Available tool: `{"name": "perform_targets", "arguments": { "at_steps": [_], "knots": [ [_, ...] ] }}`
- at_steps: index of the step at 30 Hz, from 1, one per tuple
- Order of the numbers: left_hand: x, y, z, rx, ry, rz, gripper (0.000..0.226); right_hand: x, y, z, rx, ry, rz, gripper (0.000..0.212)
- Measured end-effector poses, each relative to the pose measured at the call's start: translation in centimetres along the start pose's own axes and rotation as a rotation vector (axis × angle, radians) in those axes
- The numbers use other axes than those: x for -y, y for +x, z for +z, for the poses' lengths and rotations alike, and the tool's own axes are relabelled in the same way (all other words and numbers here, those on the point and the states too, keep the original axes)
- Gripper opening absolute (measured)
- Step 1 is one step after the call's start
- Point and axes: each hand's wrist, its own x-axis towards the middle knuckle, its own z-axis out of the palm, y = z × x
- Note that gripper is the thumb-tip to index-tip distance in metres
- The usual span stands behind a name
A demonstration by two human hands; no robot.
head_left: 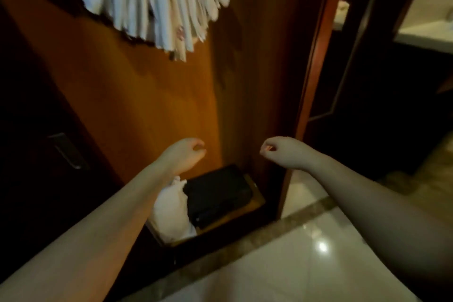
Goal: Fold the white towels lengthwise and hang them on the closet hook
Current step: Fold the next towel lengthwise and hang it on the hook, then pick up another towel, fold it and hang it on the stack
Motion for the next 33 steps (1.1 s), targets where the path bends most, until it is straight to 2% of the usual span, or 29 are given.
{"name": "perform_targets", "arguments": {
  "at_steps": [3,8,13,23,26,33],
  "knots": [
    [-1.5,-0.1,5.8,0.110,0.093,0.052,0.043,-5.2,-4.6,3.7,0.006,-0.052,0.054,0.024],
    [-6.0,1.3,15.6,0.306,0.192,0.248,0.042,-15.1,-11.5,8.7,0.072,-0.016,0.246,0.032],
    [-13.1,3.6,26.2,0.433,0.214,0.298,0.040,-25.6,-16.9,10.9,0.132,0.033,0.484,0.041],
    [-26.5,9.0,45.4,0.702,0.373,0.381,0.040,-45.6,-25.4,10.8,0.358,0.160,0.849,0.046],
    [-29.9,10.8,50.2,0.749,0.439,0.424,0.040,-50.5,-27.1,10.0,0.355,0.195,0.947,0.045],
    [-37.1,16.4,60.4,0.842,0.417,0.377,0.038,-60.8,-28.0,7.7,0.315,0.296,1.115,0.040]
  ]
}}
